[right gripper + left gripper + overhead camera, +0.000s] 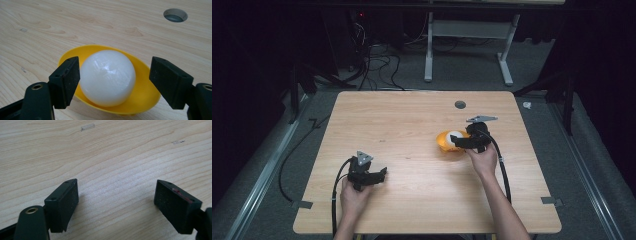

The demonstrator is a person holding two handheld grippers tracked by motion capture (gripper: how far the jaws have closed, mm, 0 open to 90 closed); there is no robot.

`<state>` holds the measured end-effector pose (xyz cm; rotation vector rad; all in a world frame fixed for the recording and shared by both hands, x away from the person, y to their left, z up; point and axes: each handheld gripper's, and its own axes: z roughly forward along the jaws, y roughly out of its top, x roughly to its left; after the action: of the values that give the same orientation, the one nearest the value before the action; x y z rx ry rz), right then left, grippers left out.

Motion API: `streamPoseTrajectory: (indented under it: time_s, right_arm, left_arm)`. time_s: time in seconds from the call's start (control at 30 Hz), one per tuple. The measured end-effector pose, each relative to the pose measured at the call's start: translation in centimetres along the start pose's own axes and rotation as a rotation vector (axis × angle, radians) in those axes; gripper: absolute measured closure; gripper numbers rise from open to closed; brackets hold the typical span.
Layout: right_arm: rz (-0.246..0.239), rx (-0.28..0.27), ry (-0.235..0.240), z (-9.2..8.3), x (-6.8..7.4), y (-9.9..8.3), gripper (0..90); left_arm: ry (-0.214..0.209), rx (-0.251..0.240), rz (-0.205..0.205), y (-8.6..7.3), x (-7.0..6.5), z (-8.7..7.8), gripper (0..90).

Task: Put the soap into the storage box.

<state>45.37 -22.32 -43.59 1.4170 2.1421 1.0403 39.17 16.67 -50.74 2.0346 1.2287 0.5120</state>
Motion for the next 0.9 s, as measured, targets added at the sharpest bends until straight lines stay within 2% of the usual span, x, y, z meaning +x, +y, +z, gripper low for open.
streamPoseTrajectory:
  time_s: [0.7,0.9]
  right_arm:
    - [0.008,-0.063,-0.016,-2.9,-0.9,-0.4,27.2]
    - [0.008,-0.067,-0.034,-3.6,-1.2,-0.9,27.5]
  left_arm:
    - [0.0,0.0,0.001,0.0,0.0,0.0,20.2]
    - [0.0,0.0,0.001,0.0,0.0,0.0,20.2]
